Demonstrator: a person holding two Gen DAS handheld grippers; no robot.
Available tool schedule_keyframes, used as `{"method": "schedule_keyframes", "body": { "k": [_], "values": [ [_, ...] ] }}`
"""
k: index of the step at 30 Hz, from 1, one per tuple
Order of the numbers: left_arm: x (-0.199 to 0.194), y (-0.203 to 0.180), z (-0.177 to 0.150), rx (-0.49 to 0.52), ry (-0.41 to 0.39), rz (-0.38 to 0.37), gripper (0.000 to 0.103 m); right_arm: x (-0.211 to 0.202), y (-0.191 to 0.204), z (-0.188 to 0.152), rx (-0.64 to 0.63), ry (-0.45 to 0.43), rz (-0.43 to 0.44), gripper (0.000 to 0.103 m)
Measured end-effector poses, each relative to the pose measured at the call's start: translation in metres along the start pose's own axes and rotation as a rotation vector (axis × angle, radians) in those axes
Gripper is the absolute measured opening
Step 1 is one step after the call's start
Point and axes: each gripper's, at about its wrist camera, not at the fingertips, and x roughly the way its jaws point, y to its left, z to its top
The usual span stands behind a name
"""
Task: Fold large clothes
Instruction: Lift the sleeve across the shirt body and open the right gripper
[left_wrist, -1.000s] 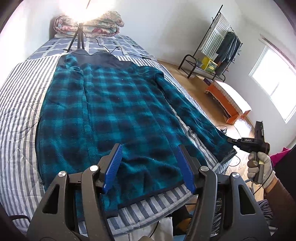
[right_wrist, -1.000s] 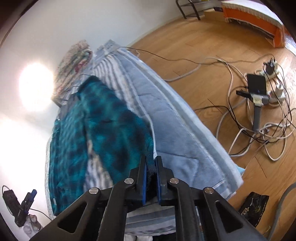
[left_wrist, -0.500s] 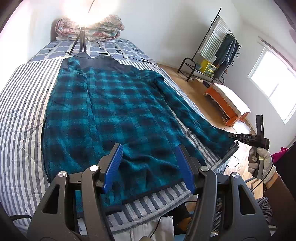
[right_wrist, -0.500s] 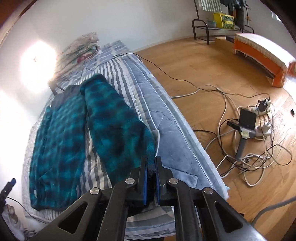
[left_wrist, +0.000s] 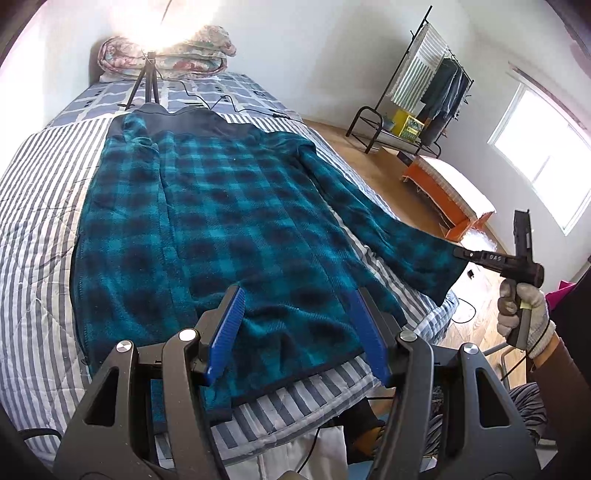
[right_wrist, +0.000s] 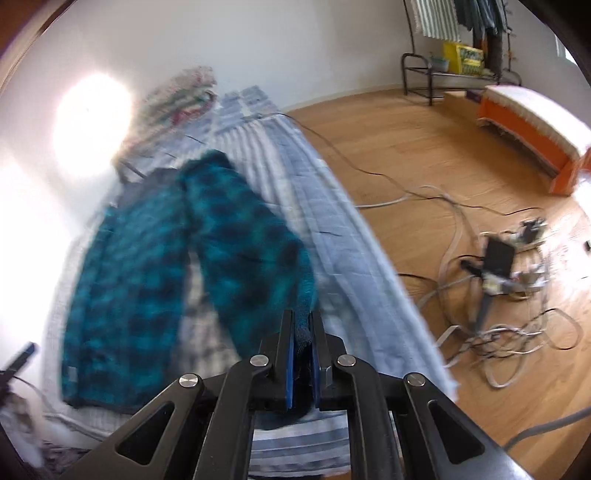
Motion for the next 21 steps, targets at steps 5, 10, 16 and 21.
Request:
{"method": "schedule_keyframes", "body": {
  "k": [5, 10, 16, 21],
  "values": [
    [0.001, 0.005, 0.000, -0.035, -0.001, -0.006, 0.062, -0.008, 0.049, -0.001, -0.098, -0.018, 0.076, 0.005],
    [0.000, 0.014, 0.001, -0.080, -0.008, -0.005, 0.062, -0.009, 0.115, -0.012, -0.259, -0.012, 0.147, 0.005],
    [-0.003, 0.027, 0.003, -0.169, -0.022, -0.021, 0.061, 0.010, 0.195, -0.038, -0.452, 0.074, 0.273, 0.005],
    [0.004, 0.037, -0.001, -0.251, -0.026, -0.057, 0.061, 0.047, 0.244, -0.070, -0.590, 0.184, 0.306, 0.005]
  ]
}}
